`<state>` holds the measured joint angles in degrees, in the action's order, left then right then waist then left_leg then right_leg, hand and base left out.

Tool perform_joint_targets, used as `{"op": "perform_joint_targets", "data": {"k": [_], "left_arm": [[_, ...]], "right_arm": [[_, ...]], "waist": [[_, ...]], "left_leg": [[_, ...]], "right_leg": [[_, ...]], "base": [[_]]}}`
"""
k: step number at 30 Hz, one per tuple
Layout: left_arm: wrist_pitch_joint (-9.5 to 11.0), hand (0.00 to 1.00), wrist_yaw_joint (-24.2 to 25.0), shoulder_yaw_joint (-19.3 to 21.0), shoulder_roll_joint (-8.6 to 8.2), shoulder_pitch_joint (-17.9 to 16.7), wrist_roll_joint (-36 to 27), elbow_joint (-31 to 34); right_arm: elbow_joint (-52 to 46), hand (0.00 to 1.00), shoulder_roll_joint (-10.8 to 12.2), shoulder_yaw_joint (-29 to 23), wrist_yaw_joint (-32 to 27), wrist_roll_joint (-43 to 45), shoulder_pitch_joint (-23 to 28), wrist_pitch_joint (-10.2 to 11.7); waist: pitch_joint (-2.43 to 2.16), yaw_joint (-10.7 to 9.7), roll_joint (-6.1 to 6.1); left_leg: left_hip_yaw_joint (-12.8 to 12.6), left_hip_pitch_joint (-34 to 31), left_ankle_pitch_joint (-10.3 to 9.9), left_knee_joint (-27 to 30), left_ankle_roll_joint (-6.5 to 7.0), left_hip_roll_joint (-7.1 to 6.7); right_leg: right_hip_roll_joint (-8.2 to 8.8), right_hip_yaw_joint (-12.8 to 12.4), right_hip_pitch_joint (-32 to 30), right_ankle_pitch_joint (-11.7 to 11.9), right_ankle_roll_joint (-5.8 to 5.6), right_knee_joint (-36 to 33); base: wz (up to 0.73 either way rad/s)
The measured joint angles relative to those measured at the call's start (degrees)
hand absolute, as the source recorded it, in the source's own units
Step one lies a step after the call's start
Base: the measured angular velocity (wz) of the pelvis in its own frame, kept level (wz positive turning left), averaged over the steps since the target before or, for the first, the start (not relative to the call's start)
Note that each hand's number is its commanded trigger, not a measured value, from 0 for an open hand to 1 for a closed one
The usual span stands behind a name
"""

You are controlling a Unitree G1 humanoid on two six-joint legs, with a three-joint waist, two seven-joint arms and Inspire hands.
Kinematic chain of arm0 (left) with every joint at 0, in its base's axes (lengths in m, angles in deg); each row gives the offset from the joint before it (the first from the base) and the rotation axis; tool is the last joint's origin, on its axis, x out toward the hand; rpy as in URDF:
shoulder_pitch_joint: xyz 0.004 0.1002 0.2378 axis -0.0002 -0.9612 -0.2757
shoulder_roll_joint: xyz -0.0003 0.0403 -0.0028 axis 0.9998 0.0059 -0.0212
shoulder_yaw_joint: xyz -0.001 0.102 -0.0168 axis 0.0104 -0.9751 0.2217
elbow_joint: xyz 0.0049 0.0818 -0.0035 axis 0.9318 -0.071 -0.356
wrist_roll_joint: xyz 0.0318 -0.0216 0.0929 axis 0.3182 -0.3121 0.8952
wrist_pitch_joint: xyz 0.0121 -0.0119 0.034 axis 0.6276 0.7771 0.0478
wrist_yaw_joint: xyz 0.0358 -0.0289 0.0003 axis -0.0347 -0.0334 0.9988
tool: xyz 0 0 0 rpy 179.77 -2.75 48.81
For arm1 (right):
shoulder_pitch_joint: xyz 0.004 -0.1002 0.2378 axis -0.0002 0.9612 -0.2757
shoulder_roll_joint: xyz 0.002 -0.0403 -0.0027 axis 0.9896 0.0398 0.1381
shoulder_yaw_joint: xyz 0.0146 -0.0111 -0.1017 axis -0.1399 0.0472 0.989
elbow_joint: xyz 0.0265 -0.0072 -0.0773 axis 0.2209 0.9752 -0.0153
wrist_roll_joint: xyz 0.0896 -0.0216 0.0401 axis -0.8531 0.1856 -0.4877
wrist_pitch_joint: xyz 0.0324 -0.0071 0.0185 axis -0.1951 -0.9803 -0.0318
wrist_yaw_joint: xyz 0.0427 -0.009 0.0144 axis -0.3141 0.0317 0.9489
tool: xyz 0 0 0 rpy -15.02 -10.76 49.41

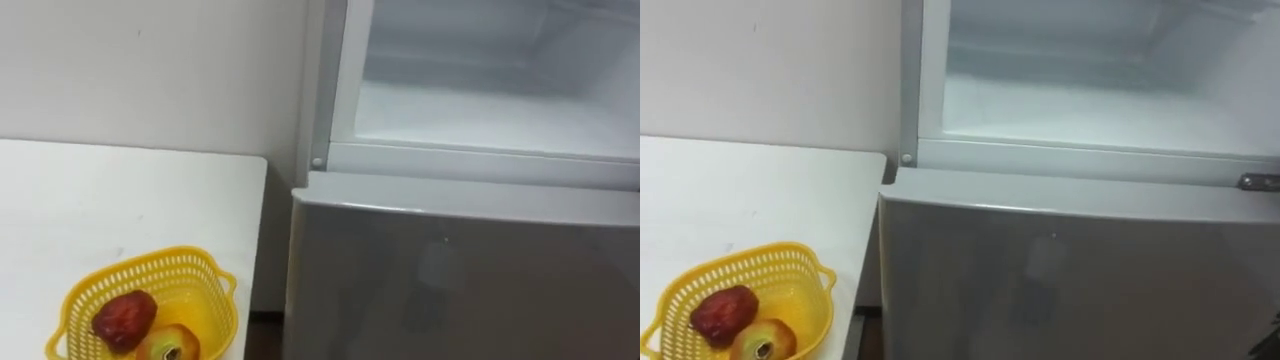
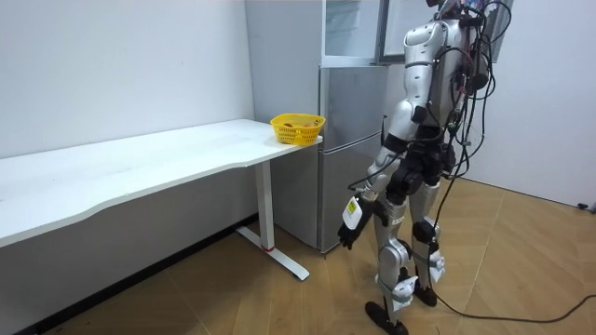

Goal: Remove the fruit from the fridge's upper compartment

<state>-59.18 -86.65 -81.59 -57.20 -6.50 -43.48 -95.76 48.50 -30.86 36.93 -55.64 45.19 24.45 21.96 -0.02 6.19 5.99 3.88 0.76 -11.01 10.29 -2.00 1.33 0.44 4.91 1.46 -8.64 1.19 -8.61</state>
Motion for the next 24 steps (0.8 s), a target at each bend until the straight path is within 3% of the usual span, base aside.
{"op": "perform_joint_targets", "data": {"k": [2, 4, 5, 8, 10, 11, 15, 18, 20, 24], "left_arm": [[0.01, 0.00, -0.71, 1.56, -0.70, -1.27, -0.21, 0.17], [0.04, 0.00, -1.28, 6.35, -1.96, -3.41, -0.16, 0.04], [0.02, 0.00, -1.64, 8.82, -2.68, -4.55, 0.22, 0.03], [0.02, 0.00, -2.04, 14.01, -3.73, -6.21, 0.05, -0.01], [-0.02, 0.00, -3.07, 19.15, -4.63, -7.28, 0.18, 0.10], [-0.06, 0.00, -3.64, 21.13, -5.37, -7.65, 0.13, 0.02], [-0.22, 0.00, -6.30, 25.78, -7.05, -8.55, 0.12, 0.51], [-0.52, 0.00, -8.87, 28.00, -7.97, -8.84, -0.13, 2.39], [-0.56, 0.00, -9.96, 28.58, -7.93, -9.15, -0.22, 2.53], [-0.98, 0.00, -10.56, 28.82, -7.97, -9.63, -0.50, 3.74]], "right_arm": [[9.65, 0.00, 2.79, -4.17, 0.00, -2.06, 0.34, -0.49], [20.45, 0.00, 7.01, -13.73, -0.05, -7.02, 0.26, -1.17], [24.41, 0.00, 7.67, -18.35, -0.05, -11.39, 0.31, -1.09], [32.28, 0.00, 7.68, -27.91, -0.47, -21.66, -1.10, -1.15], [37.03, 0.00, 7.64, -37.47, -2.08, -34.34, -3.65, -2.48], [37.30, 0.00, 7.58, -42.26, -3.50, -40.78, -5.08, -2.59], [36.83, 0.00, 7.61, -53.40, -9.40, -59.05, -9.56, -2.48], [32.99, 0.00, 7.67, -60.53, -18.15, -74.38, -10.93, -2.51], [27.16, 0.00, 7.49, -66.08, -26.28, -84.65, -13.42, -2.39], [17.28, 0.00, 7.13, -69.89, -35.83, -94.31, -16.06, -2.18]], "waist": [[-0.12, -1.25, -0.25], [-0.01, -2.96, -0.01], [-0.18, -4.08, -0.10], [-0.13, -5.23, -0.12], [-0.13, -6.56, 0.25], [-0.06, -7.76, 0.14], [0.27, -10.96, 0.31], [0.13, -11.54, 0.88], [0.08, -13.59, 0.90], [0.08, -15.20, 0.90]], "left_leg": [[-0.02, 0.62, 0.01, 0.10, 0.04, -0.41], [-1.60, 1.85, 0.08, -0.17, 0.88, -0.52], [-1.58, 2.05, -0.01, -0.13, 1.03, -0.66], [-1.78, 3.14, -0.06, -0.59, 1.17, -0.81], [-2.49, 3.93, -0.16, -0.72, 1.34, -0.67], [-2.84, 4.12, -0.18, -0.73, 1.38, -0.67], [-3.28, 4.74, -0.26, -0.77, 1.48, -0.61], [-3.39, 4.56, -0.47, -1.06, 1.66, -0.62], [-3.33, 3.13, -0.47, -0.48, 1.69, -0.74], [-3.68, 1.98, -0.45, -0.22, 1.71, -0.81]], "right_leg": [[0.48, 0.27, 1.17, -0.58, -0.31, -0.02], [0.81, 0.56, 2.70, -1.16, -0.56, 0.00], [1.00, 0.84, 2.85, -1.39, -0.70, -0.04], [1.07, 0.34, 3.42, -1.49, -0.87, -0.02], [0.94, -0.24, 3.65, -1.50, -0.88, -0.21], [0.96, -0.28, 3.73, -1.49, -0.89, -0.30], [0.84, -0.86, 4.25, -1.37, -1.03, -0.06], [0.82, -0.93, 3.57, -1.67, -1.16, -0.18], [0.96, -0.59, 3.04, -1.58, -1.16, -0.60], [1.03, -1.02, 1.43, -1.57, -1.13, -1.62]], "base": [[0.26], [0.21], [0.11], [-0.06], [-0.15], [-0.16], [-0.05], [-0.03], [0.06], [-0.03]]}}
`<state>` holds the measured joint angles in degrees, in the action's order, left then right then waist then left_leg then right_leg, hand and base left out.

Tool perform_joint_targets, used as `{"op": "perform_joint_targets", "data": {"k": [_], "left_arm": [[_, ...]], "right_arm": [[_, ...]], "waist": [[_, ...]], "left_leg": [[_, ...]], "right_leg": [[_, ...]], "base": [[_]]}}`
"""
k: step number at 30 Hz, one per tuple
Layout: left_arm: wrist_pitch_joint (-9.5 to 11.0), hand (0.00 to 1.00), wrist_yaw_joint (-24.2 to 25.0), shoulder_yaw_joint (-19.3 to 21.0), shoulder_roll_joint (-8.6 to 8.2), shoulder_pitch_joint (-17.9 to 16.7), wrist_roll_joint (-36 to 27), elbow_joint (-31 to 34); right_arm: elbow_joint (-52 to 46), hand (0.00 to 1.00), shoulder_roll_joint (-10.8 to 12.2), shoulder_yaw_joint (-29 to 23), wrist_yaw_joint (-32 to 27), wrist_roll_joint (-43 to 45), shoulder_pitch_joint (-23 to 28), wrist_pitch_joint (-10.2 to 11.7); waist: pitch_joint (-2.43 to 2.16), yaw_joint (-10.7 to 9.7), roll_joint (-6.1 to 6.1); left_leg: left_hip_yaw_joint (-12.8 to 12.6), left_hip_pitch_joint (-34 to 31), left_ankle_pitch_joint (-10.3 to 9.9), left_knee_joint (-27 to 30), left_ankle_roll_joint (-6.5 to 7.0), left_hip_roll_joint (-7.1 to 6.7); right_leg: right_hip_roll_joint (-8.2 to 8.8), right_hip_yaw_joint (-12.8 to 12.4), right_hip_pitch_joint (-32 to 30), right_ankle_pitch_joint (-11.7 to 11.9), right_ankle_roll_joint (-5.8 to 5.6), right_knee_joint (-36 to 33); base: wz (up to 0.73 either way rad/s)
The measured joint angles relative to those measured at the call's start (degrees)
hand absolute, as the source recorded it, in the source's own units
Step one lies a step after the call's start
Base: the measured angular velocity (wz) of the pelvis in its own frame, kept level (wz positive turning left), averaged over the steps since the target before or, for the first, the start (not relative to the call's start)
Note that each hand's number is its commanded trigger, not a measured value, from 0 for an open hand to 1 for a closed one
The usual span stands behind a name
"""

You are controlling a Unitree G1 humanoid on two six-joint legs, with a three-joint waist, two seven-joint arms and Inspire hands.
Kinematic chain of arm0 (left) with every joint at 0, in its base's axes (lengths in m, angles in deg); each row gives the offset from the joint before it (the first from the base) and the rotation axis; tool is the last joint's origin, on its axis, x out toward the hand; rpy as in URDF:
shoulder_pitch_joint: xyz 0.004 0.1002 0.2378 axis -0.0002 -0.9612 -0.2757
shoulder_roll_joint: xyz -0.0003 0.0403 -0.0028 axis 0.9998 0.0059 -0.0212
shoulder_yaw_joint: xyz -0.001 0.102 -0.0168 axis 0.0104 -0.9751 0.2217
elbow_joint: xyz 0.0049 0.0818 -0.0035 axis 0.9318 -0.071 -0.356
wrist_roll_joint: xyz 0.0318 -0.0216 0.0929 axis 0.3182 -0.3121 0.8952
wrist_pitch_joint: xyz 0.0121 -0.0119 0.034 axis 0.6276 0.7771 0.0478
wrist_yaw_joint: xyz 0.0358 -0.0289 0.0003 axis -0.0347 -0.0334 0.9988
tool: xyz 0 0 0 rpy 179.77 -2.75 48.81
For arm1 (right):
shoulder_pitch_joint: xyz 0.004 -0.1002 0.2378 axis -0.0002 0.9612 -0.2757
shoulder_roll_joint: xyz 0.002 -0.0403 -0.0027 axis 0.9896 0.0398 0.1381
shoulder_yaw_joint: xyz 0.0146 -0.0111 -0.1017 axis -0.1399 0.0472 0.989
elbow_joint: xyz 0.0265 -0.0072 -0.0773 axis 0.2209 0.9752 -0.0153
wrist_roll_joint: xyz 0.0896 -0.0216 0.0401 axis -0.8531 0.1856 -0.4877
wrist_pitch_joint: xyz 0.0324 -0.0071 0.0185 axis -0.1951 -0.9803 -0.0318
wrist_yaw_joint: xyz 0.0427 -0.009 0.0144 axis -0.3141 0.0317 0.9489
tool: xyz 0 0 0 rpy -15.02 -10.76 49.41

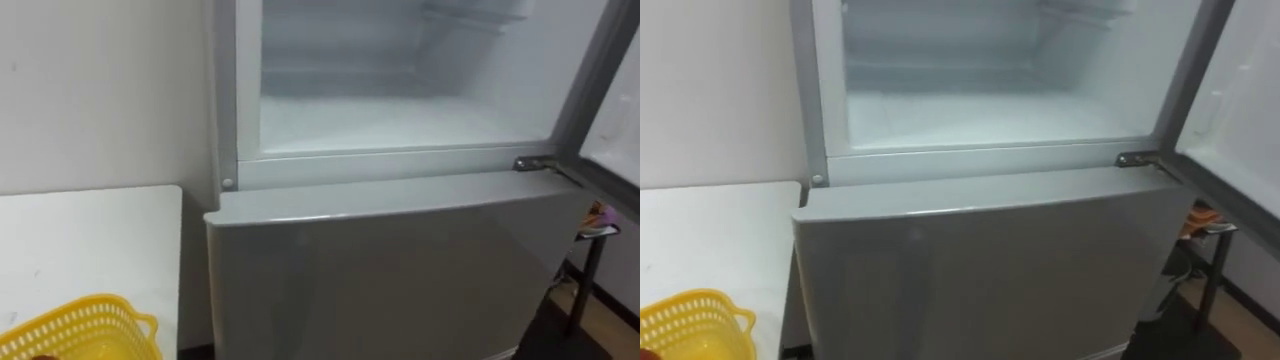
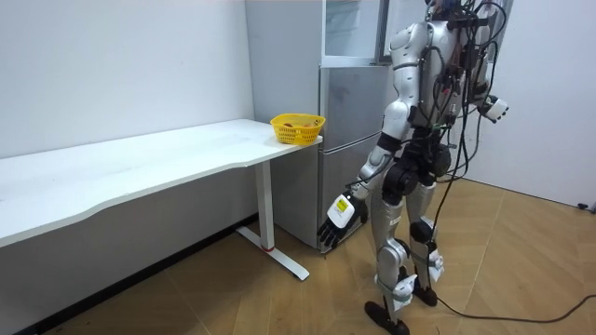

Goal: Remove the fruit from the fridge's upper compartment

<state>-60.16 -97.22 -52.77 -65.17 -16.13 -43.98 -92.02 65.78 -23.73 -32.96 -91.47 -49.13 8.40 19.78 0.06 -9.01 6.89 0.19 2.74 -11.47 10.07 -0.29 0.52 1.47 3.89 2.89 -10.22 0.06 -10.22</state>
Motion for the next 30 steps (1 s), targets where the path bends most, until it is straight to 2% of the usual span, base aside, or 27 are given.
{"op": "perform_joint_targets", "data": {"k": [5, 6, 7, 8, 12, 15, 16, 19, 23, 25, 27, 28, 30], "left_arm": [[-0.43, 0.00, 0.04, -0.41, -0.17, 0.19, 0.44, 0.00], [-0.77, 0.00, 0.13, -0.42, -0.33, 0.30, 0.73, 0.04], [-1.18, 0.00, 0.47, -0.42, -0.48, 0.29, 0.71, 0.17], [-1.57, 0.00, 1.29, -0.42, -0.52, 0.28, 0.70, 0.39], [-1.86, 0.00, 2.58, -0.42, -0.70, 0.02, 0.67, 0.85], [-1.85, 0.00, 3.56, -0.59, -1.16, 0.10, 0.74, 0.70], [-1.84, 0.00, 4.07, -0.60, -1.25, 0.21, 0.75, 0.58], [-1.80, 0.00, 5.49, -0.61, -1.55, 0.37, 0.74, 1.08], [-1.17, 0.00, 6.47, -0.60, -1.84, 0.38, 0.74, 1.26], [-0.55, 0.00, 6.80, -0.65, -1.83, 0.31, 0.75, 0.56], [-0.52, 0.00, 6.84, -1.30, -1.76, 0.59, 0.66, 0.07], [-0.29, 0.00, 6.95, -1.72, -1.65, 1.01, 0.68, -0.15], [-0.02, 0.00, 7.29, -2.32, -1.37, 1.65, 0.73, -0.25]], "right_arm": [[-11.12, 0.00, -0.26, -0.98, -9.45, -4.41, -4.16, 1.39], [-12.61, 0.00, -0.61, -0.98, -11.17, -4.38, -5.44, 2.14], [-14.68, 0.00, -0.76, -0.99, -12.89, -4.34, -6.27, 2.35], [-17.16, 0.00, -0.76, -0.92, -13.86, -4.38, -6.45, 2.58], [-24.11, 0.00, -0.95, -0.47, -15.53, -3.76, -7.60, 4.02], [-28.41, 0.00, -0.97, 2.10, -16.32, -1.76, -7.78, 4.44], [-30.18, 0.00, -0.98, 4.07, -16.12, 1.68, -7.78, 4.38], [-33.62, 0.00, -0.97, 8.29, -15.31, 13.49, -7.63, 3.50], [-37.73, 0.00, -0.96, 14.04, -15.46, 24.61, -7.51, 0.25], [-40.84, 0.00, -0.96, 18.34, -15.43, 34.30, -7.51, -2.01], [-43.82, 0.00, -0.98, 20.91, -14.65, 42.19, -7.51, -2.33], [-47.04, 0.00, -1.02, 22.06, -13.98, 46.49, -7.51, -2.33], [-52.87, 0.00, -1.95, 23.11, -12.86, 51.57, -7.53, -2.17]], "waist": [[0.06, -0.21, -0.23], [-0.08, -0.25, -0.67], [0.07, -0.16, -0.39], [-0.10, 0.04, -0.79], [-0.14, 0.59, -1.21], [0.14, 1.47, -2.16], [0.30, 1.41, -2.57], [0.27, 1.46, -2.89], [0.32, 1.62, -3.07], [0.43, 1.73, -2.89], [0.66, 1.73, -2.48], [0.99, 2.03, -1.84], [1.10, 2.78, -0.51]], "left_leg": [[-1.67, 0.66, -0.07, -0.32, 0.11, 0.04], [-1.65, 0.60, -0.17, -0.30, 0.24, 0.04], [-1.65, 0.55, -0.21, -0.31, 0.29, 0.03], [-1.66, 0.40, -0.21, -0.32, 0.29, 0.01], [-1.92, -0.23, -0.16, -0.17, 0.33, 0.00], [-2.58, -0.41, -0.14, -0.16, 0.36, -0.03], [-2.62, -0.46, -0.14, -0.12, 0.36, -0.05], [-2.68, -0.16, -0.06, -0.41, 0.39, -0.06], [-3.13, -0.40, 0.12, -0.54, 0.45, -0.28], [-3.07, -0.01, 0.18, -0.49, 0.36, -0.29], [-2.95, 0.18, 0.46, -0.46, 0.04, -0.17], [-2.94, 0.18, 0.79, -0.47, -0.16, -0.02], [-2.91, -0.03, 0.92, -0.38, -0.35, 0.37]], "right_leg": [[0.00, -1.01, -0.06, -0.05, -0.05, -0.32], [0.00, -0.99, -0.09, -0.06, -0.07, -0.30], [0.04, -0.98, -0.21, -0.08, -0.11, -0.33], [0.05, -1.01, -0.57, -0.09, -0.12, -0.39], [0.02, -1.39, -1.44, -0.09, -0.13, -0.60], [0.01, -2.16, -1.92, -0.09, -0.13, -0.92], [0.03, -2.21, -1.98, -0.10, -0.15, -1.00], [0.05, -2.19, -2.20, -0.18, -0.19, -1.09], [0.36, -2.13, -3.93, -1.15, -0.16, -3.87], [0.41, -1.98, -4.17, -1.89, 0.00, -5.41], [0.42, -1.61, -4.08, -2.11, 0.23, -5.62], [0.37, -1.25, -4.04, -2.08, 0.32, -5.55], [0.15, -0.40, -3.85, -1.96, 0.62, -4.80]], "base": [[-0.09], [0.00], [0.00], [0.00], [-0.04], [-0.13], [-0.07], [-0.02], [-0.06], [0.00], [0.04], [0.08], [0.13]]}}
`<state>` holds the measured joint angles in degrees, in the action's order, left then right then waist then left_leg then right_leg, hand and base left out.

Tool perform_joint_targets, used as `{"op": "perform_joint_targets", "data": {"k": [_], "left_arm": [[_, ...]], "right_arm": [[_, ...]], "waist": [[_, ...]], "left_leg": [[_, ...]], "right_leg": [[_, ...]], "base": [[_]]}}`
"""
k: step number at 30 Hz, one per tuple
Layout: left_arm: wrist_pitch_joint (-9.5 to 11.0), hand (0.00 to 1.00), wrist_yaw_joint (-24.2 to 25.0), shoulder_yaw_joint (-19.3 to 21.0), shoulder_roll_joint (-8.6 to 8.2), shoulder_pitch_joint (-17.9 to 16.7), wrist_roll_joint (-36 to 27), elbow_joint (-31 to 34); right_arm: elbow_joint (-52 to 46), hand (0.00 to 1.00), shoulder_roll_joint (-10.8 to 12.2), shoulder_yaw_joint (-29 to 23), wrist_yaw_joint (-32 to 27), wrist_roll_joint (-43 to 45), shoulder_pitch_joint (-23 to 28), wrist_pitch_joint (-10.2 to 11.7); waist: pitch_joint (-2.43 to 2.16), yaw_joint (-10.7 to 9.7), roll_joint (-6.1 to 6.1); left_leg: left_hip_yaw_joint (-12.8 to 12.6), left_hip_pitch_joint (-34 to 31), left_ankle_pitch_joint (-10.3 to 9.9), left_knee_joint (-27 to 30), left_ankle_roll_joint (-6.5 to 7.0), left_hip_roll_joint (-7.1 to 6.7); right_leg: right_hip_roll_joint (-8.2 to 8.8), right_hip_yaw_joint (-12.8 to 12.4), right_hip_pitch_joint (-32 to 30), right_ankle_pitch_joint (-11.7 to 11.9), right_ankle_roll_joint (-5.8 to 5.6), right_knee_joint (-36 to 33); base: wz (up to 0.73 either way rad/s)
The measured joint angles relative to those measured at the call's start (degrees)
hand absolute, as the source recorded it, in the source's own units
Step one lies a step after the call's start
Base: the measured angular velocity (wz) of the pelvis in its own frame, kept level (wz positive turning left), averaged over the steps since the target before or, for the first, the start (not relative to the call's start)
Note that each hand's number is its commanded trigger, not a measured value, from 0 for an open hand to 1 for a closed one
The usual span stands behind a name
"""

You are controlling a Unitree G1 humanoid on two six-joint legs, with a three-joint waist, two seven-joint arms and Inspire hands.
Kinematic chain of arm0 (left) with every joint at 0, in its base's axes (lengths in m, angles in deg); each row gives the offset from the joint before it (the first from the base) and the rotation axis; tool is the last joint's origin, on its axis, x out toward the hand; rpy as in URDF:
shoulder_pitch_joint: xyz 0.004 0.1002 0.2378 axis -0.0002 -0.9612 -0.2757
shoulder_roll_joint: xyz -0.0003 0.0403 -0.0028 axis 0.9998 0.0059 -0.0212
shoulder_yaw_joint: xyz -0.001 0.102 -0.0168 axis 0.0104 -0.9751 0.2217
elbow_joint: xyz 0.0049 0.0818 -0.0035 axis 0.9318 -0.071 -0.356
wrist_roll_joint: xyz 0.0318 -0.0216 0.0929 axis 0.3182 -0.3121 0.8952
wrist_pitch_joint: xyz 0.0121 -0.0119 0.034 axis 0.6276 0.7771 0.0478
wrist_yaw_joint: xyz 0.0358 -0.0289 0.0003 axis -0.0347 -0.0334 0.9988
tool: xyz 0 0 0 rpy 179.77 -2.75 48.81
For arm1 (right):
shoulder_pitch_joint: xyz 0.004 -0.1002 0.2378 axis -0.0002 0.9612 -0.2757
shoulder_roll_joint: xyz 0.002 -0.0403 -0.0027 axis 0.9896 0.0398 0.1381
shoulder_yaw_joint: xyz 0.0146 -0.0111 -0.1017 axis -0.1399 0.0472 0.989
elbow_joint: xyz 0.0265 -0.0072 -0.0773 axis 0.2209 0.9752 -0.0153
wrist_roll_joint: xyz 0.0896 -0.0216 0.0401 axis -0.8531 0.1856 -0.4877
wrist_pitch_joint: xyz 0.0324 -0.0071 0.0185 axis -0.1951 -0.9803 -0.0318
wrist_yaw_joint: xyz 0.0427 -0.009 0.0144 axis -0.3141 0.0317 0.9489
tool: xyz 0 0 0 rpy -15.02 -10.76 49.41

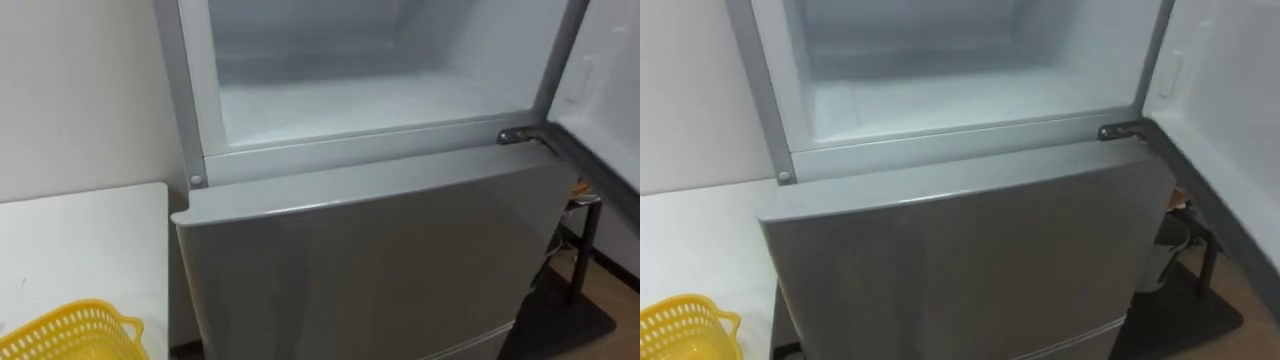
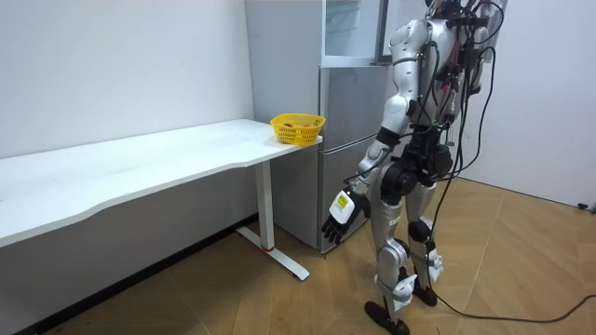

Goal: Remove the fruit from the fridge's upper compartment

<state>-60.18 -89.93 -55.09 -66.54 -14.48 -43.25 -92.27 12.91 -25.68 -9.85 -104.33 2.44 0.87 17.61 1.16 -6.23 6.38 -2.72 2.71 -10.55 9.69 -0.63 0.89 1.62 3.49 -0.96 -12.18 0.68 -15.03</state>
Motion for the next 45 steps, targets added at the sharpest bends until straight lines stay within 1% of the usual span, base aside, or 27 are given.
{"op": "perform_joint_targets", "data": {"k": [1, 2, 3, 4, 5, 6, 7, 8, 9, 10, 11, 13, 14, 17, 20, 22, 25, 27, 29, 31, 33, 35, 36, 37, 39, 41, 45], "left_arm": [[0.24, 0.00, 0.18, -0.80, 0.45, 0.21, 0.01, -0.05], [0.29, 0.00, 0.24, -1.79, 1.08, 0.29, 0.08, -0.08], [0.30, 0.00, 0.24, -2.06, 1.40, 0.34, 0.11, -0.08], [0.47, 0.00, 0.11, -2.92, 2.13, 0.39, 0.00, -0.21], [0.64, 0.00, -0.06, -4.13, 2.81, 0.27, -0.11, -1.11], [0.63, 0.00, -0.15, -4.98, 3.09, 0.57, -0.15, -1.64], [0.73, 0.00, -0.30, -7.01, 3.58, 1.05, -0.16, -2.08], [1.08, 0.00, -0.72, -8.56, 3.95, 1.45, -0.18, -2.25], [1.22, 0.00, -0.86, -8.93, 4.02, 1.57, -0.09, -2.24], [1.57, 0.00, -0.87, -8.97, 4.02, 1.94, -0.10, -2.31], [1.78, 0.00, -0.83, -8.99, 4.01, 2.01, -0.10, -2.33], [2.19, 0.00, -0.68, -9.30, 4.11, 2.06, -0.07, -2.32], [2.19, 0.00, -0.58, -9.44, 4.11, 2.03, -0.07, -2.31], [2.20, 0.00, -0.47, -9.42, 4.11, 1.90, 0.01, -2.30], [2.21, 0.00, -0.17, -9.42, 4.07, 1.89, 0.10, -2.27], [2.21, 0.00, 0.10, -9.44, 4.07, 1.91, 0.72, -2.27], [2.31, 0.00, -0.08, -10.34, 4.11, 1.99, 1.14, -2.18], [2.30, 0.00, -0.09, -10.74, 4.06, 1.92, 1.18, -2.33], [2.26, 0.00, -0.10, -10.91, 4.07, 1.73, 1.17, -2.51], [2.25, 0.00, 0.18, -10.69, 4.07, 1.72, 1.21, -2.58], [2.25, 0.00, 0.41, -10.36, 4.02, 1.64, 1.22, -2.60], [2.28, 0.00, 0.43, -10.08, 4.03, 1.14, 1.63, -2.68], [2.28, 0.00, 0.39, -9.92, 4.02, 0.98, 1.77, -2.68], [2.28, 0.00, 0.27, -9.88, 4.03, 0.59, 1.75, -2.57], [2.28, 0.00, 0.18, -9.89, 4.03, 0.00, 1.70, -2.53], [2.24, 0.00, 0.03, -10.10, 3.97, -0.51, 1.67, -2.50], [2.22, 0.00, -0.01, -10.08, 3.54, -0.57, 1.65, -2.43]], "right_arm": [[-2.70, 0.00, -1.69, 0.70, 0.89, 3.52, -0.12, 0.89], [-4.66, 0.00, -3.46, 0.99, 2.41, 7.39, -0.21, 2.08], [-5.34, 0.00, -4.08, 0.86, 3.08, 9.80, -0.21, 2.02], [-4.89, 0.00, -4.53, 1.03, 4.83, 14.49, -0.09, 1.63], [-5.25, 0.00, -4.57, 1.72, 6.25, 17.03, -0.11, 1.90], [-6.12, 0.00, -4.60, 2.13, 6.55, 18.01, -0.15, 2.10], [-8.15, 0.00, -4.64, 3.39, 7.17, 19.79, -0.62, 3.15], [-9.66, 0.00, -4.72, 4.67, 8.04, 21.33, -1.00, 5.05], [-10.18, 0.00, -4.79, 5.45, 8.56, 21.91, -1.25, 5.85], [-11.48, 0.00, -4.86, 6.41, 10.05, 23.64, -1.26, 6.98], [-11.97, 0.00, -5.00, 7.06, 10.62, 24.07, -1.23, 7.38], [-13.76, 0.00, -5.11, 10.11, 12.56, 25.71, -1.09, 9.00], [-13.91, 0.00, -5.15, 11.62, 13.46, 25.98, -1.09, 9.87], [-13.87, 0.00, -5.14, 12.86, 15.85, 25.97, -1.08, 11.29], [-13.37, 0.00, -5.14, 12.86, 16.85, 25.84, -1.08, 11.99], [-13.16, 0.00, -5.14, 12.88, 17.54, 25.84, -1.05, 12.22], [-12.48, 0.00, -5.14, 13.33, 17.61, 25.78, -0.84, 13.15], [-11.66, 0.00, -5.14, 13.32, 17.45, 25.76, -0.02, 13.44], [-10.33, 0.00, -5.13, 13.21, 17.34, 25.74, 0.35, 13.62], [-7.50, 0.00, -5.13, 10.77, 15.97, 25.60, 0.75, 14.52], [-6.07, 0.00, -5.14, 8.20, 14.30, 24.93, 0.78, 14.50], [-5.32, 0.00, -5.14, 4.99, 10.91, 21.23, 1.09, 15.06], [-4.87, 0.00, -5.14, 4.26, 9.89, 20.33, 1.11, 15.31], [-3.53, 0.00, -5.14, 2.95, 8.27, 18.37, 1.19, 15.73], [-2.33, 0.00, -5.14, 1.74, 6.03, 15.14, 2.10, 15.65], [-0.09, 0.00, -5.13, 0.18, 3.51, 10.99, 3.51, 15.61], [3.56, 0.00, -5.10, -2.72, 0.94, 2.99, 5.83, 15.40]], "waist": [[-0.21, 0.66, 0.71], [-0.45, 1.48, 1.88], [-0.53, 1.80, 2.34], [-0.73, 2.05, 3.21], [-0.88, 2.52, 3.63], [-0.86, 2.71, 3.63], [-0.74, 3.14, 3.44], [-0.60, 3.67, 3.19], [-0.58, 3.95, 3.08], [-0.49, 4.88, 2.87], [-0.41, 5.16, 2.76], [-0.30, 6.51, 2.37], [-0.21, 6.81, 2.27], [-0.27, 7.18, 2.41], [-0.34, 7.88, 2.48], [-0.30, 8.05, 2.43], [-0.06, 7.96, 2.10], [0.03, 7.45, 1.97], [0.05, 6.47, 1.87], [-0.07, 6.00, 1.77], [-0.46, 5.92, 1.62], [-1.02, 5.85, 1.01], [-1.14, 5.69, 0.93], [-1.19, 5.17, 0.78], [-1.19, 4.65, 0.55], [-1.07, 3.48, 0.40], [-1.00, 2.98, 0.27]], "left_leg": [[0.11, 0.01, 0.08, 0.13, -0.15, 0.21], [0.28, 0.05, 0.08, 0.30, -0.19, 0.41], [0.32, 0.04, 0.07, 0.38, -0.21, 0.48], [0.39, 0.16, -0.07, 0.57, -0.44, 0.72], [0.38, 0.14, -0.21, 0.77, -0.60, 0.81], [0.37, 0.14, -0.22, 0.77, -0.60, 0.81], [0.34, 0.25, -0.24, 0.73, -0.57, 0.77], [0.35, 0.26, -0.32, 0.70, -0.53, 0.77], [0.37, 0.27, -0.37, 0.70, -0.50, 0.78], [0.40, 0.39, -0.45, 0.62, -0.49, 0.78], [0.41, 0.57, -0.48, 0.44, -0.50, 0.79], [0.53, 1.06, -0.47, -0.23, -0.50, 0.78], [0.76, 1.07, -0.47, -0.23, -0.49, 0.74], [1.41, 0.97, -0.46, -0.21, -0.49, 0.68], [1.39, 1.04, -0.46, -0.19, -0.49, 0.68], [1.41, 1.08, -0.46, -0.18, -0.49, 0.68], [1.52, 1.14, -0.46, -0.12, -0.49, 0.67], [1.63, 1.04, -0.46, -0.11, -0.49, 0.65], [2.04, 0.90, -0.47, -0.09, -0.50, 0.61], [2.21, 0.82, -0.47, -0.07, -0.49, 0.55], [2.10, 0.85, -0.47, -0.05, -0.49, 0.56], [2.06, 1.12, -0.47, -0.03, -0.49, 0.56], [2.05, 1.21, -0.47, -0.03, -0.49, 0.56], [2.06, 1.57, -0.47, 0.01, -0.49, 0.55], [2.01, 1.94, -0.47, -0.01, -0.49, 0.54], [1.94, 1.84, -0.47, -0.04, -0.49, 0.54], [1.29, 1.89, -0.47, -0.04, -0.49, 0.54]], "right_leg": [[-0.26, 0.29, 0.36, 0.22, 0.28, 0.94], [-0.43, 0.87, 1.04, 0.43, 0.42, 1.82], [-0.52, 1.14, 1.46, 0.56, 0.46, 2.36], [-0.76, 1.45, 2.21, 0.94, 0.59, 3.35], [-0.83, 1.45, 2.40, 1.24, 0.65, 3.42], [-0.84, 1.42, 2.64, 1.37, 0.60, 3.43], [-0.81, 1.36, 3.01, 1.51, 0.52, 3.52], [-0.80, 1.39, 3.09, 1.53, 0.49, 3.56], [-0.80, 1.43, 3.09, 1.55, 0.48, 3.56], [-0.81, 1.42, 3.05, 1.57, 0.48, 3.52], [-0.83, 1.39, 3.06, 1.57, 0.48, 3.51], [-0.85, 1.38, 3.55, 1.57, 0.48, 3.53], [-0.85, 1.46, 3.94, 1.57, 0.48, 3.75], [-0.85, 1.75, 4.14, 1.58, 0.50, 4.30], [-0.85, 1.59, 4.26, 1.58, 0.50, 4.37], [-0.85, 1.51, 4.38, 1.58, 0.50, 4.40], [-0.82, 1.60, 4.69, 1.58, 0.49, 4.44], [-0.80, 1.80, 4.87, 1.58, 0.49, 4.44], [-0.80, 2.06, 4.94, 1.57, 0.49, 4.46], [-0.77, 2.19, 4.92, 1.57, 0.48, 4.53], [-0.77, 2.21, 4.86, 1.57, 0.48, 4.66], [-0.76, 2.26, 5.21, 1.61, 0.51, 5.06], [-0.76, 2.25, 5.29, 1.61, 0.51, 5.08], [-0.75, 2.23, 5.75, 1.61, 0.51, 5.15], [-0.74, 2.11, 5.95, 1.60, 0.49, 5.31], [-0.73, 2.14, 6.08, 1.59, 0.49, 5.38], [-0.76, 1.43, 5.80, 1.57, 0.45, 5.41]], "base": [[0.24], [0.25], [0.25], [0.09], [0.03], [-0.04], [0.00], [0.00], [0.00], [0.00], [0.00], [0.02], [0.07], [0.12], [0.00], [0.02], [0.04], [0.06], [0.09], [0.03], [0.00], [0.00], [0.00], [0.00], [0.00], [0.00], [-0.08]]}}
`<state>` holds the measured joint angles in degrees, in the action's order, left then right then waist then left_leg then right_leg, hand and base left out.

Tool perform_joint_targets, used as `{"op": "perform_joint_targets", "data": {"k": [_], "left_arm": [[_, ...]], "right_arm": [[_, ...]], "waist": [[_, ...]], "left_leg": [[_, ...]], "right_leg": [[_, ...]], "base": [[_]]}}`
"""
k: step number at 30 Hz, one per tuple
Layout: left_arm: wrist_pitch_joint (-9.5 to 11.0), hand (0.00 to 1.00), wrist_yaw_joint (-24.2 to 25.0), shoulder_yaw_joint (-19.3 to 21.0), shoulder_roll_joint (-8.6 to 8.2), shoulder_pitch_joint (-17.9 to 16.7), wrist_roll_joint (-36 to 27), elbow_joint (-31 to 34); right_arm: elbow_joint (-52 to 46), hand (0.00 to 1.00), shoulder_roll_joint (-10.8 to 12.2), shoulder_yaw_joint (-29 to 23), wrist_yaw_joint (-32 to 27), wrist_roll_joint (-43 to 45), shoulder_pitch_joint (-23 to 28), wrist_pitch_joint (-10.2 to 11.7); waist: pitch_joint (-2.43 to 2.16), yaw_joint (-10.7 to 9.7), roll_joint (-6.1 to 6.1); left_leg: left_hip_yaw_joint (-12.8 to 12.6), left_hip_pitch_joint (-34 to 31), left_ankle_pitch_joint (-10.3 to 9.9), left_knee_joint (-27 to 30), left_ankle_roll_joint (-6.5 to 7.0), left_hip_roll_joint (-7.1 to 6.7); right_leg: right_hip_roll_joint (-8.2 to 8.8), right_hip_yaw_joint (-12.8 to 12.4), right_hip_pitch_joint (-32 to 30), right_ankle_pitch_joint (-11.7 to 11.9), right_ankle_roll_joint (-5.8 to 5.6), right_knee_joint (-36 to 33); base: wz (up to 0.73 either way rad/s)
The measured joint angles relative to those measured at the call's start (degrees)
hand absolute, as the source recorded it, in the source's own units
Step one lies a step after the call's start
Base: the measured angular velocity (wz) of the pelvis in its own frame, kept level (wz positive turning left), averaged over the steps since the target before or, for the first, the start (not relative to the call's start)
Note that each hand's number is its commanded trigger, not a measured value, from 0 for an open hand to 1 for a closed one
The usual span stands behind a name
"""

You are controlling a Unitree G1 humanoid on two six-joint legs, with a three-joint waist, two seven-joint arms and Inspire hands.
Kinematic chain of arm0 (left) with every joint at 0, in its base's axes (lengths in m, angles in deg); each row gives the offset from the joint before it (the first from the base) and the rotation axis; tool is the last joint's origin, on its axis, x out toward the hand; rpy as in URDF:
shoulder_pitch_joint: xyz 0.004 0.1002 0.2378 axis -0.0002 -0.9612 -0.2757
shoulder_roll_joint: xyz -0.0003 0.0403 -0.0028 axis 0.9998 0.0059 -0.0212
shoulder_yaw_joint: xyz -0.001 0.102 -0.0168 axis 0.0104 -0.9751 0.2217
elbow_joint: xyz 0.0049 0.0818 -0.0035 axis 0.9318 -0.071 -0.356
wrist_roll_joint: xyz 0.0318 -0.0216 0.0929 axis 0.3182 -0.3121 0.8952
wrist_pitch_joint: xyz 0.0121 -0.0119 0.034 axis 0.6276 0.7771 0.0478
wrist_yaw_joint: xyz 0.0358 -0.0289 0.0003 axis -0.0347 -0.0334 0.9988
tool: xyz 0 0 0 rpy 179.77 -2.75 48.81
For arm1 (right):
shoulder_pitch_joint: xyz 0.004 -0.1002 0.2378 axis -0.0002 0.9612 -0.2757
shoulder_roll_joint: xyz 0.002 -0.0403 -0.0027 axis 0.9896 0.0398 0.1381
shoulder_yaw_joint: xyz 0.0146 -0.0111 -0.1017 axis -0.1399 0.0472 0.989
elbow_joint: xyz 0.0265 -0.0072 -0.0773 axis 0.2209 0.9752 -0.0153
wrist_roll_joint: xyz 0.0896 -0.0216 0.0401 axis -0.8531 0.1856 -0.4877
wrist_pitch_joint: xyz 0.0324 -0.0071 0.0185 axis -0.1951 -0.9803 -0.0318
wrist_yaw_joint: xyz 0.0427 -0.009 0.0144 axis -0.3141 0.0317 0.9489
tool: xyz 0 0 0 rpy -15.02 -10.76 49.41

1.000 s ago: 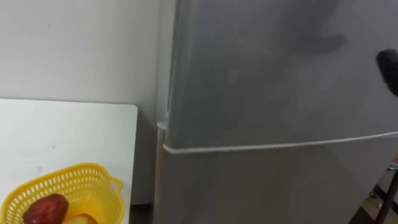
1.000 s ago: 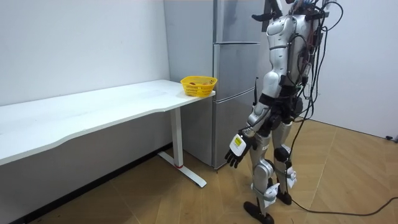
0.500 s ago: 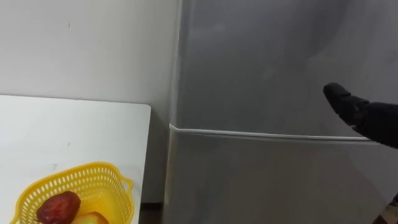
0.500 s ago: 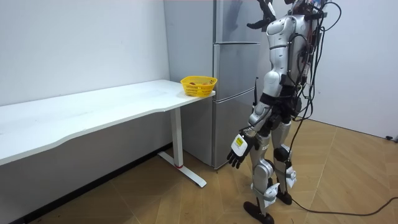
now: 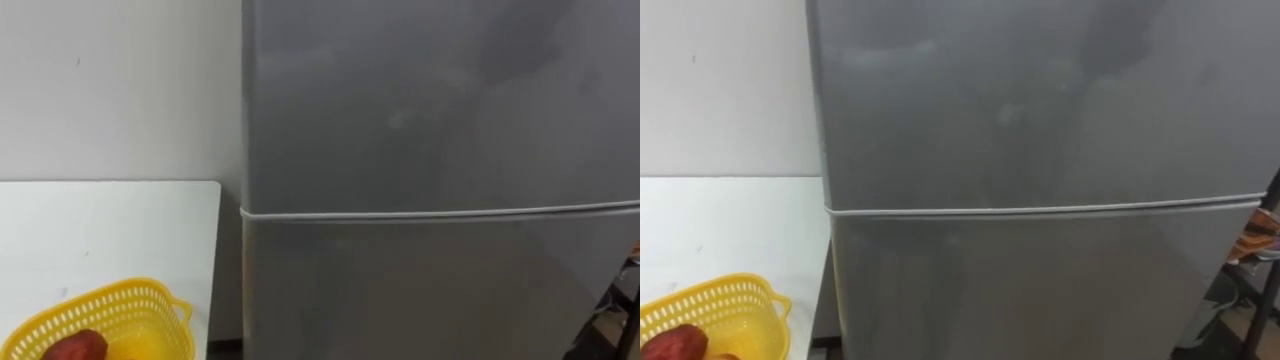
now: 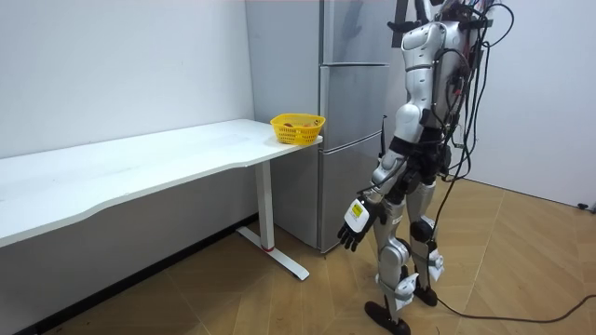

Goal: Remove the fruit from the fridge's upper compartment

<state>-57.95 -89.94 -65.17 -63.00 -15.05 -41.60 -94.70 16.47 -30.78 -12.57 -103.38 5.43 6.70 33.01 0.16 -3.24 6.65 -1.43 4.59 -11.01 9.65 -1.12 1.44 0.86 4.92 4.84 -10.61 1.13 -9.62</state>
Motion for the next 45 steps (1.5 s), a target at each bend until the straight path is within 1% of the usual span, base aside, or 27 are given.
{"op": "perform_joint_targets", "data": {"k": [3, 5, 7, 8, 9, 11, 12, 14, 15, 16, 17, 18, 19, 20, 22, 26, 30, 31, 33, 35, 36, 38, 39, 41, 42, 44, 45], "left_arm": [[-0.08, 0.00, -0.22, 0.02, -0.10, -0.09, -0.09, 0.25], [-0.37, 0.00, -1.23, 0.02, -0.35, -0.09, -0.54, 0.26], [-0.46, 0.00, -1.44, 0.07, -0.41, -0.08, -1.02, 0.39], [-0.60, 0.00, -1.58, 0.10, -0.51, -0.08, -1.14, 0.39], [-0.67, 0.00, -1.79, 0.16, -0.55, -0.07, -1.12, 0.38], [-1.34, 0.00, -2.74, 2.88, -1.44, 0.13, -0.62, 0.57], [-1.46, 0.00, -2.80, 3.48, -1.69, 0.21, -0.54, 0.68], [-2.43, 0.00, -2.80, 3.63, -2.22, 0.28, -0.72, 1.04], [-2.55, 0.00, -2.81, 3.62, -2.24, 0.13, -0.83, 1.14], [-2.82, 0.00, -3.17, 3.65, -2.24, -0.08, -0.96, 1.26], [-3.05, 0.00, -3.73, 3.67, -2.45, -0.25, -1.03, 1.26], [-3.20, 0.00, -3.83, 3.67, -2.60, -0.27, -0.90, 1.35], [-3.63, 0.00, -3.83, 3.68, -2.85, 0.03, -0.53, 1.50], [-3.82, 0.00, -3.82, 3.71, -2.95, -0.12, -0.53, 1.47], [-4.08, 0.00, -3.81, 4.29, -3.63, -0.21, -0.57, 1.50], [-4.11, 0.00, -3.80, 4.60, -4.19, -0.20, -1.10, 1.45], [-4.05, 0.00, -3.80, 3.47, -4.48, 0.07, -1.13, 1.43], [-4.02, 0.00, -3.77, 3.15, -4.48, 0.34, -1.15, 1.40], [-4.02, 0.00, -3.61, 3.10, -4.52, 0.61, -1.12, 1.33], [-4.02, 0.00, -3.45, 3.09, -4.55, 0.54, -1.11, 1.34], [-4.02, 0.00, -3.41, 3.09, -4.60, 0.50, -1.12, 1.33], [-4.26, 0.00, -3.31, 3.16, -4.83, 0.21, -0.44, 1.34], [-4.39, 0.00, -3.30, 3.21, -4.88, 0.13, -0.12, 1.28], [-5.68, 0.00, -3.30, 4.04, -5.51, 0.08, 0.82, 0.91], [-6.02, 0.00, -3.29, 4.30, -5.78, 0.03, 1.06, 0.77], [-7.86, 0.00, -3.03, 5.06, -6.93, -0.20, 3.41, 0.78], [-8.27, 0.00, -2.82, 5.12, -7.08, -0.18, 3.40, 0.77]], "right_arm": [[2.89, 0.00, 0.14, -1.83, -2.88, -5.76, 2.85, -0.47], [6.93, 0.00, 1.34, -2.90, -3.98, -8.68, 4.18, -0.80], [8.60, 0.00, 2.69, -4.26, -4.41, -12.25, 5.39, -1.77], [9.80, 0.00, 3.41, -5.00, -5.14, -13.91, 6.24, -2.16], [11.05, 0.00, 3.74, -5.26, -5.43, -14.03, 6.47, -2.18], [16.90, 0.00, 6.36, -5.55, -6.46, -14.11, 7.84, -2.33], [18.02, 0.00, 7.15, -5.47, -6.61, -14.33, 8.56, -2.51], [21.64, 0.00, 10.25, -4.08, -6.71, -16.37, 11.41, -4.09], [22.85, 0.00, 11.11, -3.50, -6.59, -16.54, 12.11, -4.41], [25.93, 0.00, 13.17, -2.61, -6.14, -16.70, 13.33, -4.81], [28.64, 0.00, 15.24, -1.77, -5.89, -17.38, 14.17, -5.52], [30.44, 0.00, 15.96, -0.92, -5.70, -17.54, 14.34, -5.82], [33.88, 0.00, 17.32, 0.62, -4.42, -17.53, 14.51, -6.91], [35.50, 0.00, 18.02, 1.39, -3.66, -17.53, 14.65, -7.34], [41.14, 0.00, 20.21, 3.89, -0.71, -17.52, 14.81, -9.28], [51.75, 0.00, 20.43, 10.61, 5.09, -15.65, 14.79, -10.02], [56.55, 0.00, 21.04, 16.28, 11.40, -13.39, 14.69, -10.72], [57.90, 0.00, 21.47, 18.01, 14.14, -13.14, 14.60, -11.03], [58.76, 0.00, 22.17, 19.52, 18.57, -12.75, 14.58, -11.86], [62.43, 0.00, 22.54, 22.27, 25.00, -11.57, 14.14, -12.25], [63.41, 0.00, 22.66, 22.77, 26.50, -11.79, 13.95, -12.37], [67.24, 0.00, 23.27, 23.80, 31.47, -14.22, 13.60, -13.73], [68.25, 0.00, 23.49, 23.72, 32.39, -14.50, 13.57, -14.20], [71.95, 0.00, 24.56, 22.50, 35.84, -14.76, 13.50, -16.13], [72.66, 0.00, 24.74, 22.29, 36.62, -14.55, 13.55, -16.55], [74.78, 0.00, 24.86, 23.46, 39.60, -12.36, 13.73, -18.62], [75.50, 0.00, 24.86, 24.15, 40.19, -11.47, 13.67, -18.96]], "waist": [[0.04, -0.32, -0.05], [0.00, -1.22, -0.09], [-0.11, -1.26, -0.33], [-0.28, -1.27, -0.75], [-0.33, -1.21, -0.87], [-0.39, -1.05, -1.32], [-0.38, -0.96, -1.49], [-0.38, 0.05, -2.41], [-0.37, 0.09, -2.55], [-0.29, 0.14, -2.55], [-0.36, 0.41, -3.05], [-0.33, 0.41, -3.23], [-0.28, 0.30, -3.69], [-0.28, 0.31, -3.87], [-0.41, 0.57, -4.33], [-0.29, 0.80, -4.18], [-0.13, 1.17, -4.42], [-0.23, 1.44, -4.15], [-0.22, 1.95, -4.16], [-0.25, 2.18, -4.03], [-0.25, 2.27, -3.96], [-0.18, 2.34, -3.92], [-0.14, 2.20, -3.88], [-0.16, 1.91, -3.97], [-0.15, 2.15, -3.99], [-0.18, 2.53, -4.30], [-0.21, 2.79, -4.36]], "left_leg": [[-0.09, -0.01, 0.00, -0.03, 0.00, -0.03], [0.05, -0.02, -0.01, 0.00, 0.00, -0.05], [0.06, -0.03, -0.01, -0.02, 0.00, -0.06], [-0.07, -0.01, -0.01, -0.07, 0.00, -0.06], [-0.16, 0.05, -0.01, -0.07, 0.00, -0.06], [-0.32, -0.06, -0.01, -0.07, 0.00, -0.05], [-0.34, -0.04, -0.01, -0.08, 0.00, -0.05], [-1.06, -0.18, -0.01, -0.12, 0.00, -0.02], [-1.02, -0.25, -0.01, -0.12, 0.00, -0.03], [-0.94, -0.33, 0.00, -0.14, 0.00, -0.07], [-0.95, -0.31, -0.01, -0.14, 0.01, -0.09], [-0.97, -0.29, -0.01, -0.14, 0.01, -0.10], [-0.96, -0.30, -0.01, -0.13, 0.02, -0.10], [-0.96, -0.25, 0.00, -0.11, 0.02, -0.09], [-1.00, 0.05, 0.00, -0.11, 0.03, -0.09], [-0.96, 0.20, 0.00, -0.06, 0.02, -0.10], [-0.97, 0.09, 0.00, 0.06, 0.02, -0.08], [-0.93, -0.03, 0.00, 0.08, 0.02, -0.07], [-0.93, -0.03, 0.00, 0.01, 0.02, -0.07], [-0.92, 0.11, 0.00, 0.01, 0.02, -0.09], [-0.90, 0.09, 0.00, 0.01, 0.02, -0.11], [-0.61, -0.02, -0.01, -0.01, 0.02, -0.21], [-0.14, -0.01, -0.01, 0.00, 0.02, -0.31], [0.77, 0.13, -0.03, 0.03, 0.04, -0.56], [0.81, 0.15, -0.03, 0.07, 0.04, -0.61], [0.75, 0.11, -0.05, 0.00, 0.08, -0.77], [0.73, 0.15, -0.05, 0.01, 0.08, -0.80]], "right_leg": [[0.02, -0.06, -0.22, -0.06, -0.10, 0.00], [0.01, -0.01, -0.19, -0.06, -0.10, 0.09], [0.01, -0.02, -0.16, -0.06, -0.10, 0.15], [0.01, -0.16, 0.05, -0.06, -0.10, 0.20], [0.01, -0.21, 0.12, -0.05, -0.09, 0.21], [0.01, -0.23, -0.16, -0.07, -0.08, 0.11], [0.01, -0.24, -0.22, -0.08, -0.08, 0.14], [-0.02, -0.88, -0.81, -0.09, -0.12, -0.03], [-0.02, -0.89, -0.62, -0.09, -0.12, -0.03], [-0.01, -0.76, -0.18, -0.09, -0.12, 0.05], [0.02, -0.71, -0.07, -0.09, -0.13, 0.09], [0.04, -0.72, -0.09, -0.10, -0.14, 0.08], [0.07, -0.71, -0.27, -0.12, -0.17, 0.07], [0.07, -0.72, -0.51, -0.12, -0.17, 0.07], [0.07, -0.93, -0.60, -0.23, -0.21, -0.09], [0.10, -0.90, -0.05, -0.28, -0.24, -0.01], [0.05, -0.80, 0.10, -0.22, -0.29, 0.79], [0.04, -0.69, 0.12, -0.20, -0.29, 0.86], [0.08, -0.62, 0.08, -0.20, -0.27, 0.85], [0.11, -0.53, 0.09, -0.20, -0.26, 0.95], [0.15, -0.39, 0.13, -0.20, -0.26, 0.97], [0.32, 0.17, 0.55, -0.19, -0.26, 1.01], [0.40, 0.58, 0.81, -0.21, -0.25, 1.11], [0.61, 1.39, 2.05, -0.29, -0.28, 1.95], [0.68, 1.57, 2.10, -0.32, -0.32, 1.96], [0.87, 1.73, 2.06, -0.51, -0.50, 1.90], [0.90, 1.72, 2.06, -0.52, -0.52, 1.90]], "base": [[0.00], [0.00], [0.00], [-0.03], [-0.05], [0.00], [0.00], [-0.11], [-0.05], [0.07], [0.07], [0.03], [0.00], [0.00], [-0.02], [0.00], [0.01], [0.05], [0.02], [0.02], [0.08], [0.15], [0.26], [0.24], [0.12], [0.05], [0.00]]}}
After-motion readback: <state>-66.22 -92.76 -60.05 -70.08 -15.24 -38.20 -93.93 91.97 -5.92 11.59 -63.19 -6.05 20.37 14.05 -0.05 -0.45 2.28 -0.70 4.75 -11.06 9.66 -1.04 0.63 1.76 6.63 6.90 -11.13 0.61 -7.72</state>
